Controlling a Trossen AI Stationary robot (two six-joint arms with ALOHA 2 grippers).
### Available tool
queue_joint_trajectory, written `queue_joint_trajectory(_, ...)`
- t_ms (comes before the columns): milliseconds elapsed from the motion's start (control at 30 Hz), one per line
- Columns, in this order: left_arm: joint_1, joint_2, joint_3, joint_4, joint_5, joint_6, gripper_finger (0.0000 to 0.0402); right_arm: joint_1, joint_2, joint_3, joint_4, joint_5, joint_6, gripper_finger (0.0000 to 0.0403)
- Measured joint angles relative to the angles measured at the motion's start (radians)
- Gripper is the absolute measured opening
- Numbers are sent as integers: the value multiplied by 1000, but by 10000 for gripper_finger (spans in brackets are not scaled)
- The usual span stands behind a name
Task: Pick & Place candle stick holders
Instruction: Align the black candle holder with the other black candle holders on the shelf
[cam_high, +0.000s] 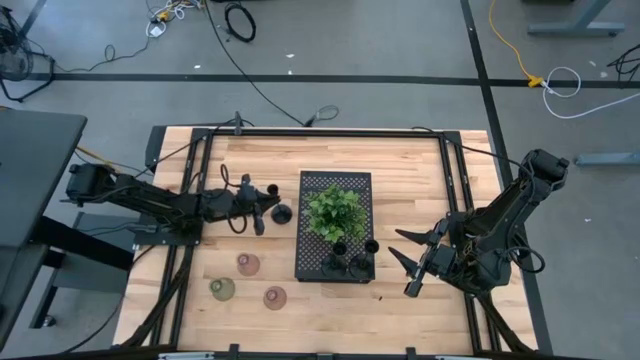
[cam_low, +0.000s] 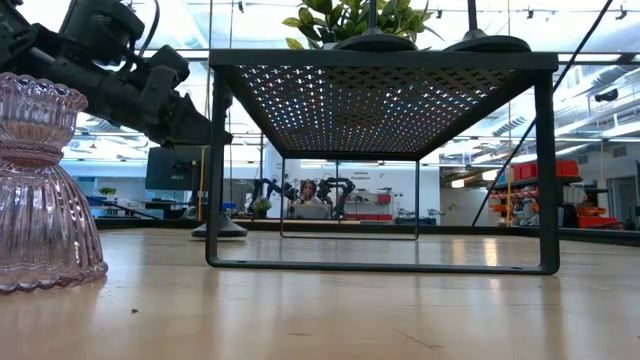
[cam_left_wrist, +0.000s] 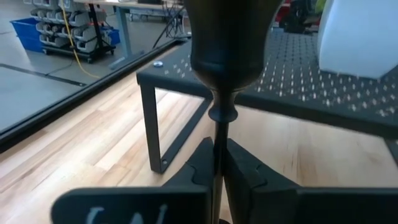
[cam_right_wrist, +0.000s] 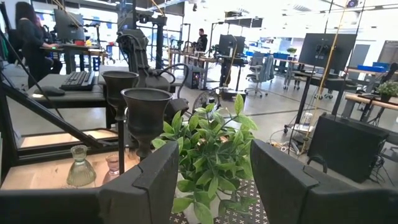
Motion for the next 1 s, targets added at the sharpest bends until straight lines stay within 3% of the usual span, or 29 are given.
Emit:
queue_joint_trajectory(400, 0, -15, 0, 17, 46, -58, 14, 0, 0, 0, -6, 0, 0, 201)
queue_joint_trajectory(700, -2, -140, 0, -49, 95, -82, 15, 0, 0, 0, -9, 0, 0, 201)
queue_joint_trajectory(833, -2, -216, 36, -195, 157, -130, 14, 0, 0, 0, -10, 0, -1, 201)
queue_joint_trajectory(1000, -19, -287, 186, -520, 179, -150, 14, -13, 0, 0, -16, 12, -3, 201)
